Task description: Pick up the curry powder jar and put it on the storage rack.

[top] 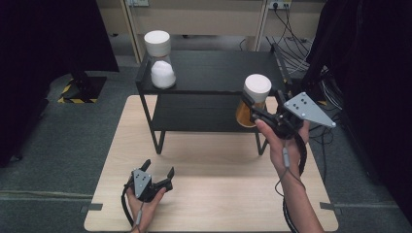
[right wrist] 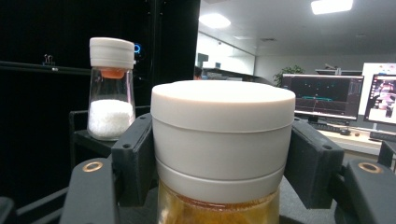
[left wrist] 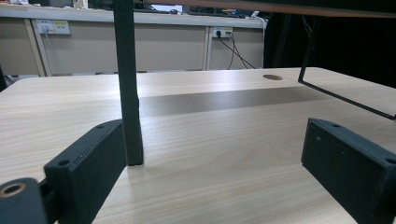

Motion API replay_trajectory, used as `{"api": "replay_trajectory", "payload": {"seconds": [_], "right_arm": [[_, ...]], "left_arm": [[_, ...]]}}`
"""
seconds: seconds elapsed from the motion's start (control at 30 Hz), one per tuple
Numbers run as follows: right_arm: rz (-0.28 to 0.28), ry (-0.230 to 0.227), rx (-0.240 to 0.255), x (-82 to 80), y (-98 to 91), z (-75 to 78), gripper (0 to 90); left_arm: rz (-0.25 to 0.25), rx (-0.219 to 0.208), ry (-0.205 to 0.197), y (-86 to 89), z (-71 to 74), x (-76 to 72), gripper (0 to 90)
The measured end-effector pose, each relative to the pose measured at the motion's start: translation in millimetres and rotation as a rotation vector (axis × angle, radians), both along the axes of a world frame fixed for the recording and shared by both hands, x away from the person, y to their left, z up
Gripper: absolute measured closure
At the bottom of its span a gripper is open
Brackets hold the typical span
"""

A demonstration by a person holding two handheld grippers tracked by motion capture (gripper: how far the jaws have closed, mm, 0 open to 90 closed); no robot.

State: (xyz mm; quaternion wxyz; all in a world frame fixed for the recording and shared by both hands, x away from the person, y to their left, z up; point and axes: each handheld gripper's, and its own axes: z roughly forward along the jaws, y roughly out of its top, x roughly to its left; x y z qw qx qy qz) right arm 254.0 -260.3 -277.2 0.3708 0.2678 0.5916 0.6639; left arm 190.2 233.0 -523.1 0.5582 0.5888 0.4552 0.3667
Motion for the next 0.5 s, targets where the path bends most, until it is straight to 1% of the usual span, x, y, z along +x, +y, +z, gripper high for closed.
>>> {"api": "replay_trajectory", "payload": {"seconds": [0.33, 0.5], "right_arm": [[-0.011, -0.005, 0.019, 2.2, -3.5, 12.0, 34.3], [-0.024, -0.008, 0.02, 2.3, -4.6, 17.7, 34.4]], "left_arm": [[-0.001, 0.001, 0.0, 0.1, 0.1, 0.1, 6.2], [-0.001, 0.001, 0.001, 0.1, 0.2, 0.1, 6.2]]}}
